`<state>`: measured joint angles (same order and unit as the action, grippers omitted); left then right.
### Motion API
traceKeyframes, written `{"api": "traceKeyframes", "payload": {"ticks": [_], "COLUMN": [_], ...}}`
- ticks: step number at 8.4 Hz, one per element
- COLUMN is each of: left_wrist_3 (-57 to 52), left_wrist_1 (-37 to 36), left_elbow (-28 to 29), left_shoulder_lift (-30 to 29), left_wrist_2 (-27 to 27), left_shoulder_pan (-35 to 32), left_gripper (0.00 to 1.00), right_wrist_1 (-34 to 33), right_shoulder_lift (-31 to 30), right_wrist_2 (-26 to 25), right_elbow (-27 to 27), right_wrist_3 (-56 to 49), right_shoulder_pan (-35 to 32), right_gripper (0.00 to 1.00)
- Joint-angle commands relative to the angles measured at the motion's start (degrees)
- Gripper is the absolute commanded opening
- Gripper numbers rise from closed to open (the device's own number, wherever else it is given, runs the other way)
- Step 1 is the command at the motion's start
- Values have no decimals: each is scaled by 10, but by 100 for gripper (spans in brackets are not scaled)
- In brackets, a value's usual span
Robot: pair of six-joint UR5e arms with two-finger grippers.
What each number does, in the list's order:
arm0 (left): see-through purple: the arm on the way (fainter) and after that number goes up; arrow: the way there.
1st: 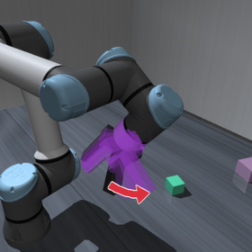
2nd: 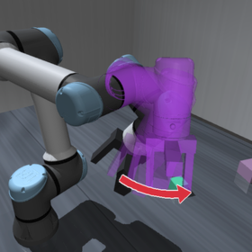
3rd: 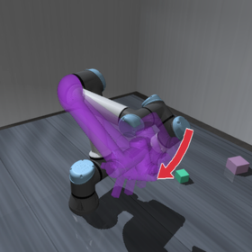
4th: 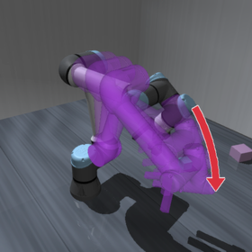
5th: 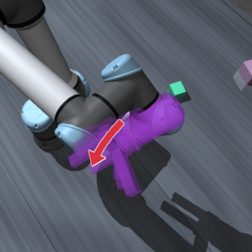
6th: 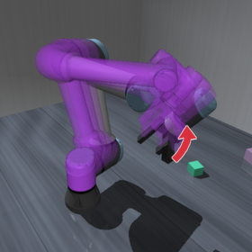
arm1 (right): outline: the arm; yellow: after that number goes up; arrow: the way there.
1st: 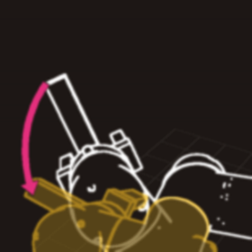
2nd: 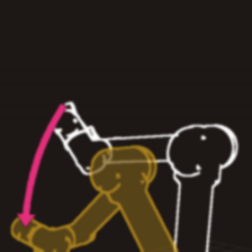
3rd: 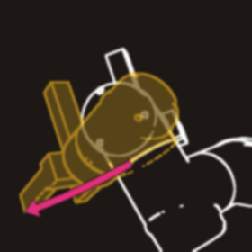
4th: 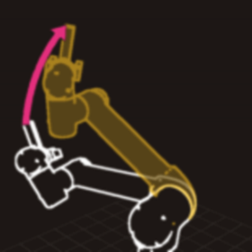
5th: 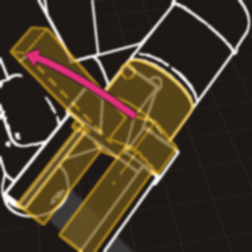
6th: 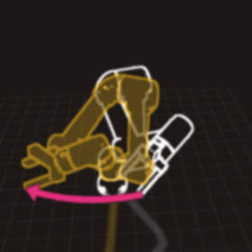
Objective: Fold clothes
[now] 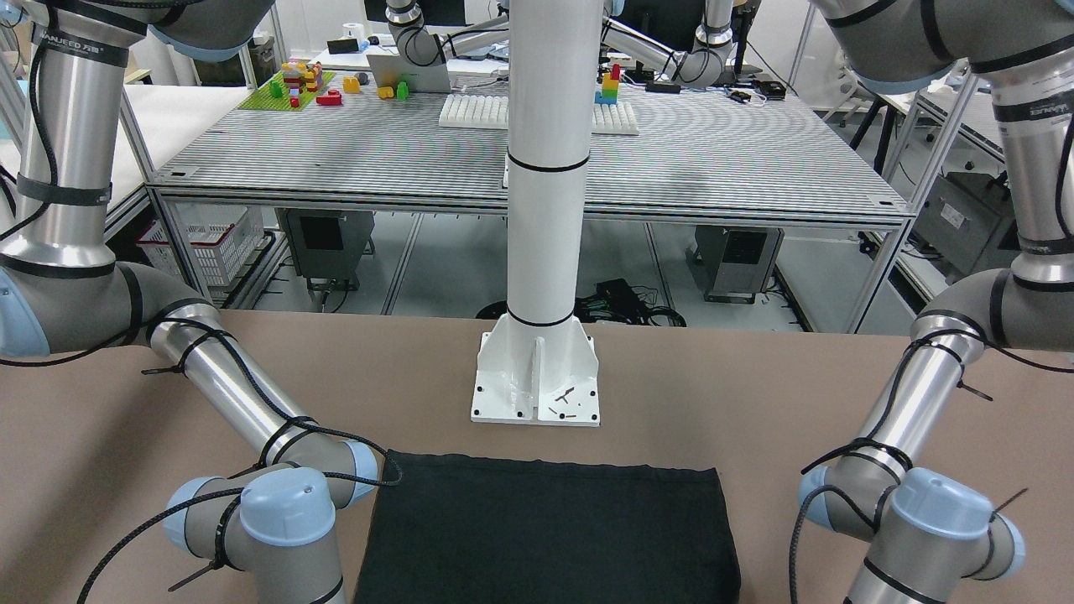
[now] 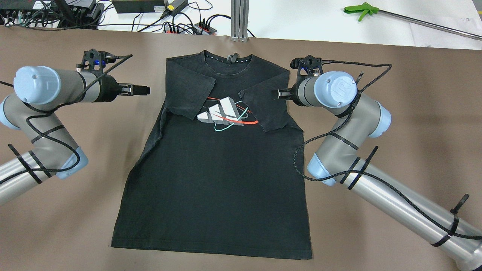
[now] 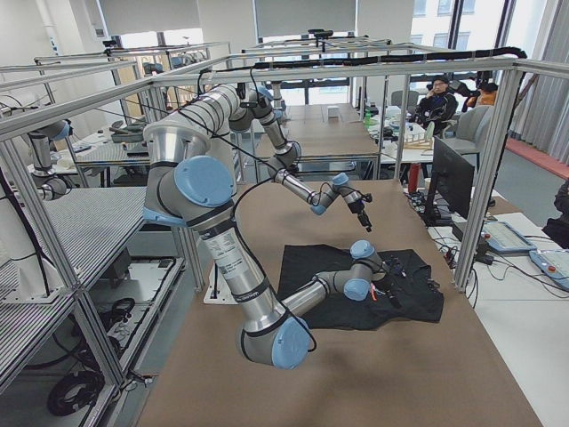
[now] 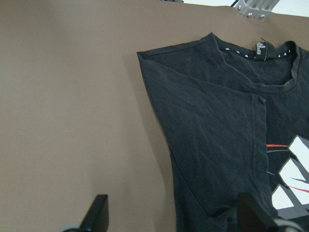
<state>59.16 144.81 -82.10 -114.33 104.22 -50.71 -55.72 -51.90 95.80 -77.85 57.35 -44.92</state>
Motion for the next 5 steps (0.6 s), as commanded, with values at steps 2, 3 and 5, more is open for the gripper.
{"api": "traceKeyframes", "payload": {"ticks": [2,3,5], "left_wrist_3": [17,17,20], "left_wrist_1": [-77,-117,-132], "left_elbow": [-47,-75,-84], "left_shoulder_lift": [-4,3,6], "left_wrist_2": [-95,-121,-159], "left_shoulder_pan": [68,83,111], "left_gripper": [94,94,94], "right_wrist_1": [0,0,0], "right_shoulder_lift": [-1,-1,-1], "right_wrist_2": [0,0,0], "right_elbow": [1,2,2], "right_wrist_3": [-2,-2,-3], "right_shoulder_pan": [0,0,0], "right_gripper": [94,94,94]}}
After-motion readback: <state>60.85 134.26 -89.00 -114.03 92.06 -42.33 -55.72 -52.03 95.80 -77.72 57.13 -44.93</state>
